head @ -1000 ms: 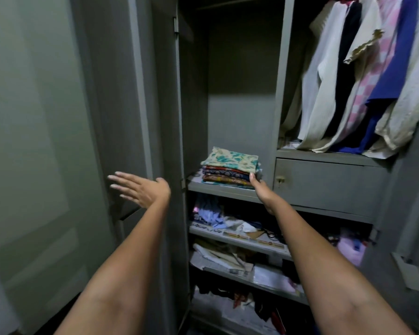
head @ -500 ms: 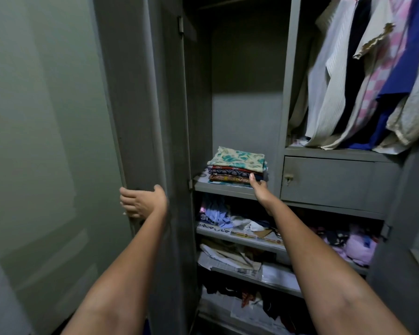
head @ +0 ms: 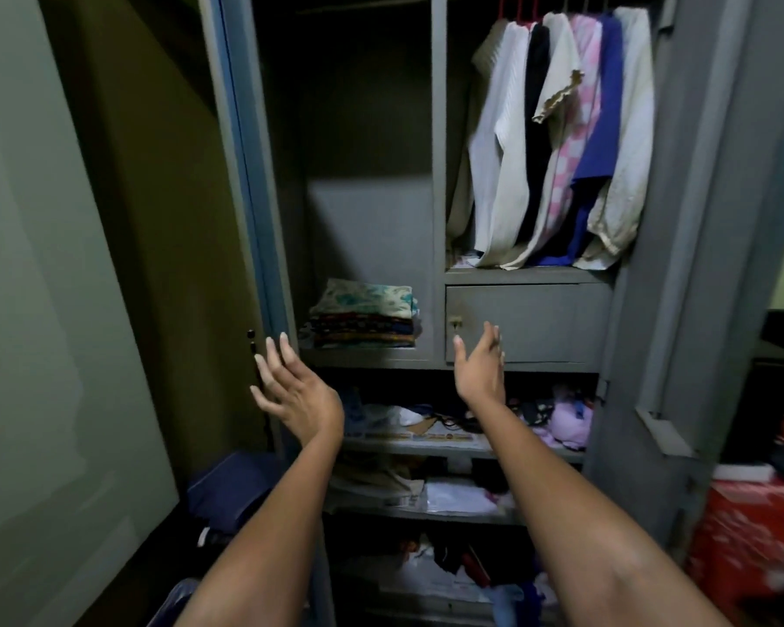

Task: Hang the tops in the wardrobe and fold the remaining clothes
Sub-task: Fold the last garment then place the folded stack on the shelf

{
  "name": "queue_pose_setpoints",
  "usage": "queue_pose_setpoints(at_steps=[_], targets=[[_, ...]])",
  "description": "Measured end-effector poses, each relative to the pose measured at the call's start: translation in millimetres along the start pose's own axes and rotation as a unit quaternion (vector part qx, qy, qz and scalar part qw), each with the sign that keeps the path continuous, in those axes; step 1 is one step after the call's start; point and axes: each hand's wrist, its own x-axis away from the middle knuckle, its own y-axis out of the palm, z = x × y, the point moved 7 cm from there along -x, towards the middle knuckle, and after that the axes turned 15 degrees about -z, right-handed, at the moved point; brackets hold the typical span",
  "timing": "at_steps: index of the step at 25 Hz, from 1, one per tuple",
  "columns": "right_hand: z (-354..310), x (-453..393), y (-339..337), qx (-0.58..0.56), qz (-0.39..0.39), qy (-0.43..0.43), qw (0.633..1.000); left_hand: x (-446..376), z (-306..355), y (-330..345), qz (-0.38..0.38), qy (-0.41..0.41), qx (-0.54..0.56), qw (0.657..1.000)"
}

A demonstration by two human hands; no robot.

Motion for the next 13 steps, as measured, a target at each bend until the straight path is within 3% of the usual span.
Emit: queue_pose_setpoints(at_steps=[7, 13], targets=[[22.8, 47.8, -70.5, 0.177, 0.180, -0.032, 0.967, 3.8, 70.6, 38.1, -0.161, 0.126, -0.054, 0.977], [26.1, 85.9, -142.6, 0.246, 0.319, -0.051, 0.914, -5.3, 117.7, 64.7, -0.211, 0.184, -0.073, 0.957]])
